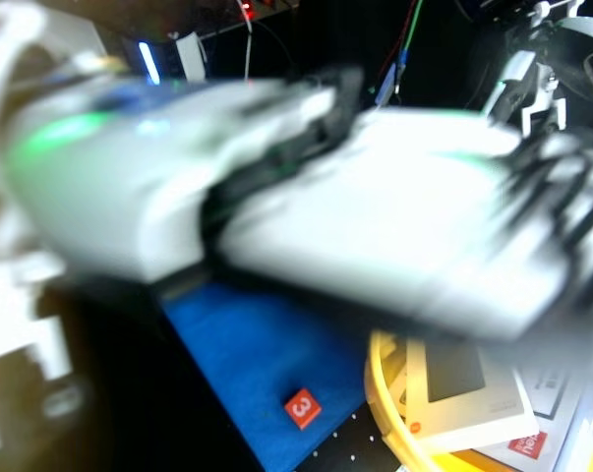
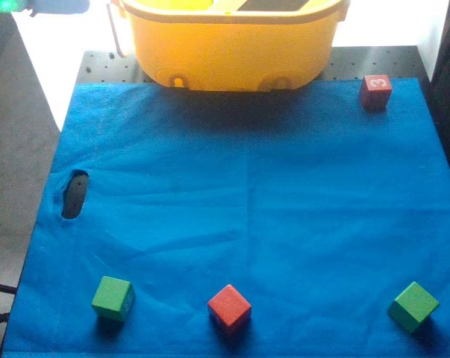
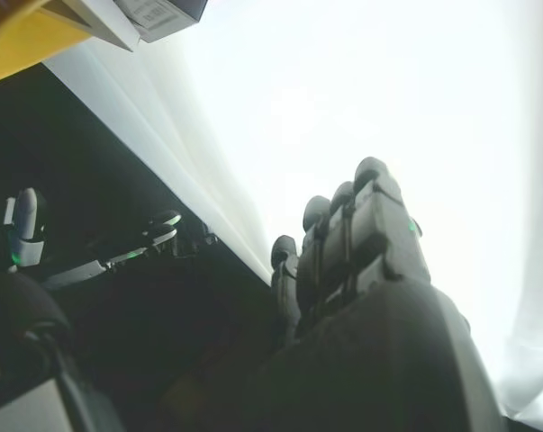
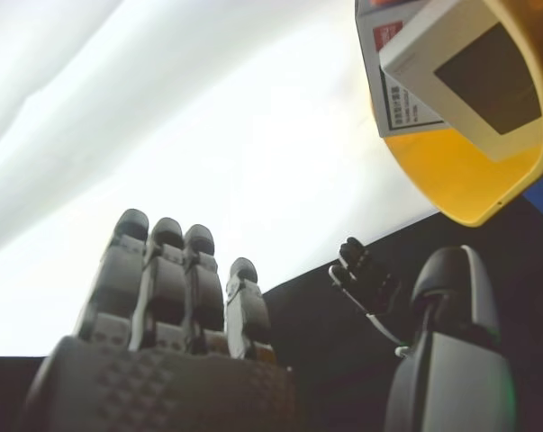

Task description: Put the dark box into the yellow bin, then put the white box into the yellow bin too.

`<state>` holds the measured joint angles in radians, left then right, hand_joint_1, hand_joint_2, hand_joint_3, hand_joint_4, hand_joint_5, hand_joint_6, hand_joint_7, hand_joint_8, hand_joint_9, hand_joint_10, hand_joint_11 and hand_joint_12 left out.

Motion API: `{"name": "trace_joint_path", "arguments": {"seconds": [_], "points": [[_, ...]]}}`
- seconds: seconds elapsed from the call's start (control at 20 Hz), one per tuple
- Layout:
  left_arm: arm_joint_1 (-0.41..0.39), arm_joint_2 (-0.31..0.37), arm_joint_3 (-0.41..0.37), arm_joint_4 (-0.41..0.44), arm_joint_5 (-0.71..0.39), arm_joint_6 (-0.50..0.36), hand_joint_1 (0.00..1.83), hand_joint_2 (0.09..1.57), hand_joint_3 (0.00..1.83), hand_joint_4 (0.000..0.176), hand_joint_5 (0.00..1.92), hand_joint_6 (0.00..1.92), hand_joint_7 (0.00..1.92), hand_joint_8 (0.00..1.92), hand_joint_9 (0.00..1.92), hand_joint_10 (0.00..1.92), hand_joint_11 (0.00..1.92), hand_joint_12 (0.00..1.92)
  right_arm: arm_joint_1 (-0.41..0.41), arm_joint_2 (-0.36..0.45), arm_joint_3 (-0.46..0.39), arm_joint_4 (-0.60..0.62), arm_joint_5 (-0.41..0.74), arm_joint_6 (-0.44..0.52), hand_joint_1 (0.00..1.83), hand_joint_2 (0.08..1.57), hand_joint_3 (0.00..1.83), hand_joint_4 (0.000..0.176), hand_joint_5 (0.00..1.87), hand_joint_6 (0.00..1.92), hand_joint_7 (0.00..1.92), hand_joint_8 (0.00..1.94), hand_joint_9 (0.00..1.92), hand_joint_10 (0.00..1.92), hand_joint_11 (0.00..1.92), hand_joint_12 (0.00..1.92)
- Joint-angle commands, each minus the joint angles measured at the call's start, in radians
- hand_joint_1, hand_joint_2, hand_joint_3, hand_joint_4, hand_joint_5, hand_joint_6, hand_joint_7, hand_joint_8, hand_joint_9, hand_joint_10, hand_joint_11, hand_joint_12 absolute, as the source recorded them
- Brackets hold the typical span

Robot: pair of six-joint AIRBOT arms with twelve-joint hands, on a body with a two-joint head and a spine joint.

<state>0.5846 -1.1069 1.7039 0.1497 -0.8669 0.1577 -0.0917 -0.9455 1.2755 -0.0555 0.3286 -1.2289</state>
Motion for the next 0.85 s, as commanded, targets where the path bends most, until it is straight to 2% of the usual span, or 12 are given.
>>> {"name": "trace_joint_path", "arguments": {"seconds": [0.0,0.1,0.15,0.25,0.4,0.45,0.55,0.6,0.65,0.7,0.75,0.8], "points": [[0.000,0.015,-0.007,-0.076,-0.176,-0.008,1.00,0.70,0.01,0.176,0.12,0.00,0.16,0.01,0.08,0.02,0.03,0.01,0.010,0.009,-0.018,0.001,0.121,-0.001,0.68,0.74,0.00,0.176,0.00,0.00,0.09,0.01,0.09,0.01,0.05,0.03],[0.060,0.054,-0.053,-0.133,-0.245,0.015,1.00,0.74,0.02,0.176,0.08,0.00,0.12,0.00,0.07,0.01,0.05,0.02,0.010,0.066,-0.064,0.001,0.131,-0.001,0.69,0.78,0.01,0.176,0.00,0.00,0.09,0.00,0.06,0.00,0.00,0.00],[0.145,0.104,-0.122,-0.195,-0.309,0.068,1.05,0.71,0.00,0.176,0.12,0.01,0.13,0.00,0.09,0.01,0.04,0.02,0.008,0.115,-0.116,0.005,0.187,0.001,0.67,0.74,0.00,0.176,0.00,0.00,0.09,0.00,0.09,0.01,0.10,0.04],[0.215,0.137,-0.167,-0.251,-0.379,0.081,1.11,0.73,0.01,0.176,0.10,0.00,0.09,0.00,0.06,0.00,0.00,0.00,0.009,0.151,-0.161,0.005,0.203,0.001,0.74,0.73,0.00,0.176,0.00,0.00,0.12,0.01,0.10,0.01,0.11,0.05],[0.349,0.183,-0.232,-0.367,-0.534,0.110,1.08,0.74,0.01,0.176,0.05,0.00,0.05,0.00,0.03,0.00,0.00,0.00,0.010,0.218,-0.231,0.004,0.218,0.001,0.78,0.71,0.00,0.176,0.00,0.00,0.13,0.01,0.13,0.02,0.11,0.06],[0.394,0.205,-0.263,-0.409,-0.600,0.122,1.00,0.77,0.02,0.176,0.00,0.00,0.02,0.01,0.00,0.00,0.00,0.00,0.010,0.245,-0.255,-0.001,0.230,0.001,0.86,0.66,0.00,0.176,0.00,0.00,0.15,0.00,0.13,0.00,0.14,0.09],[0.447,0.235,-0.310,-0.449,-0.686,0.142,1.04,0.78,0.02,0.176,0.00,0.00,0.03,0.01,0.02,0.01,0.00,0.00,0.010,0.288,-0.289,-0.007,0.245,0.001,0.83,0.65,0.00,0.176,0.00,0.00,0.18,0.00,0.14,0.00,0.12,0.18],[0.470,0.247,-0.335,-0.463,-0.730,0.163,0.98,0.85,0.01,0.176,0.00,0.00,0.00,0.00,0.07,0.01,0.12,0.06,0.010,0.308,-0.309,-0.013,0.246,0.001,0.82,0.72,0.00,0.176,0.00,0.00,0.20,0.00,0.14,0.00,0.06,0.22],[0.494,0.259,-0.356,-0.474,-0.771,0.183,0.96,0.88,0.02,0.176,0.00,0.00,0.00,0.00,0.08,0.01,0.15,0.08,0.012,0.323,-0.327,-0.024,0.246,0.001,0.78,0.71,0.00,0.176,0.00,0.00,0.23,0.01,0.17,0.01,0.10,0.25],[0.512,0.266,-0.376,-0.483,-0.814,0.200,0.97,0.92,0.01,0.120,0.14,0.01,0.00,0.00,0.09,0.00,0.15,0.09,0.014,0.336,-0.343,-0.037,0.247,0.001,0.68,0.72,0.00,0.176,0.00,0.00,0.22,0.00,0.16,0.00,0.02,0.38],[0.518,0.269,-0.386,-0.483,-0.839,0.206,0.97,0.92,0.01,0.120,0.14,0.01,0.00,0.00,0.09,0.00,0.15,0.09,0.015,0.343,-0.354,-0.051,0.247,0.001,0.68,0.72,0.00,0.176,0.00,0.00,0.22,0.00,0.16,0.00,0.02,0.38],[0.519,0.273,-0.397,-0.481,-0.863,0.211,0.98,0.87,0.00,0.096,0.27,0.02,0.06,0.00,0.19,0.01,0.21,0.13,0.020,0.350,-0.365,-0.065,0.248,0.001,0.62,0.76,0.01,0.157,0.00,0.00,0.18,0.00,0.12,0.00,0.00,0.31]]}}
